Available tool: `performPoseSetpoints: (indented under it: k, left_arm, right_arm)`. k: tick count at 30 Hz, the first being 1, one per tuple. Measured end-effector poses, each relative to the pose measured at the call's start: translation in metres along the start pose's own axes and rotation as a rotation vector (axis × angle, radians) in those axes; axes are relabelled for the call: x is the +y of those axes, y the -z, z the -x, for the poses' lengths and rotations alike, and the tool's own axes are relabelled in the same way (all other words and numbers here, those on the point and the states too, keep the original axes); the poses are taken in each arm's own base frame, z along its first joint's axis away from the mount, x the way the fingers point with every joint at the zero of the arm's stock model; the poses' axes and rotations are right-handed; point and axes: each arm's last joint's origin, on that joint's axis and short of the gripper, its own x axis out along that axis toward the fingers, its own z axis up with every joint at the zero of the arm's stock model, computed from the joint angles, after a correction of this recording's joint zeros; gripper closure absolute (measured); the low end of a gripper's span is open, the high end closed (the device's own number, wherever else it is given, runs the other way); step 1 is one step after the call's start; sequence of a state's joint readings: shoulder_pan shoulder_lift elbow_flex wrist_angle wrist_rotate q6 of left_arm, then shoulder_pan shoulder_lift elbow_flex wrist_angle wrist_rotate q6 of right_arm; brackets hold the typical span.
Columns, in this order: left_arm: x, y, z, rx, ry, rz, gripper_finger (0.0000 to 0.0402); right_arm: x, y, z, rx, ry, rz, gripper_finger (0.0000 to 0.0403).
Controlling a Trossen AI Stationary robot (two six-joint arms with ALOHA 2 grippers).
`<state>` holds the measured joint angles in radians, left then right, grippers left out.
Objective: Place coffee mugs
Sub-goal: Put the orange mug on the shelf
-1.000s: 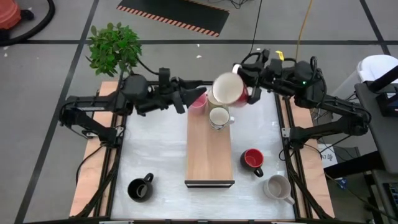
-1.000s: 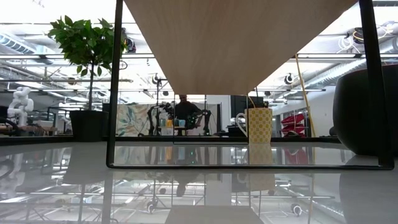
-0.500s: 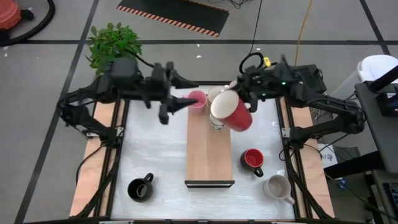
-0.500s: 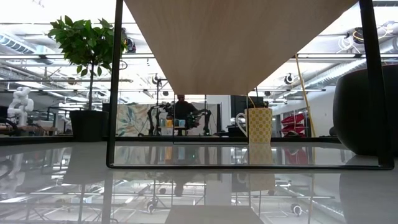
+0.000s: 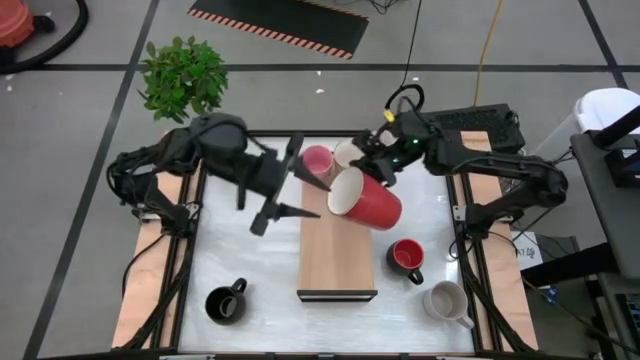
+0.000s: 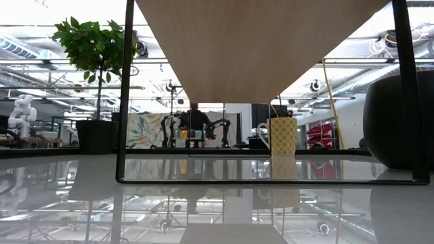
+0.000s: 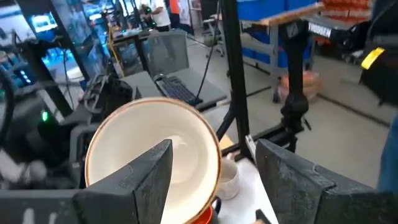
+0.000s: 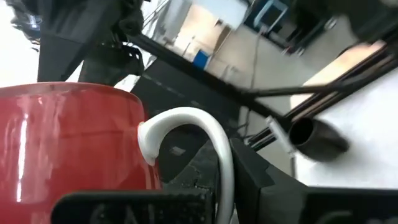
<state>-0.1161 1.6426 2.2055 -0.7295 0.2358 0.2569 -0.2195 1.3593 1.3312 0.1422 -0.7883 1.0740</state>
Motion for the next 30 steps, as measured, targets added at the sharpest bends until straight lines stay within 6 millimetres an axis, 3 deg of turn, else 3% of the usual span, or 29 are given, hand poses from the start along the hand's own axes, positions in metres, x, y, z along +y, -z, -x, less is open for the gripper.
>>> performPoseSetpoints:
  k: [10, 20, 30]
  left_arm:
    - [-0.021, 0.001, -0.004, 0.061, 0.028, -0.117, 0.0168]
    - [-0.022, 0.008, -0.003, 0.129, 0.042, -0.172, 0.0172]
    - [-0.023, 0.016, -0.003, 0.199, 0.065, -0.155, 0.0263]
  right_arm:
    - [-0.023, -0.007, -0.037, 0.082, -0.205, -0.108, 0.0389]
    - [-0.045, -0.008, -0.051, 0.092, -0.191, -0.221, 0.0388]
    - [-0.045, -0.008, -0.051, 0.088, -0.191, -0.214, 0.0388]
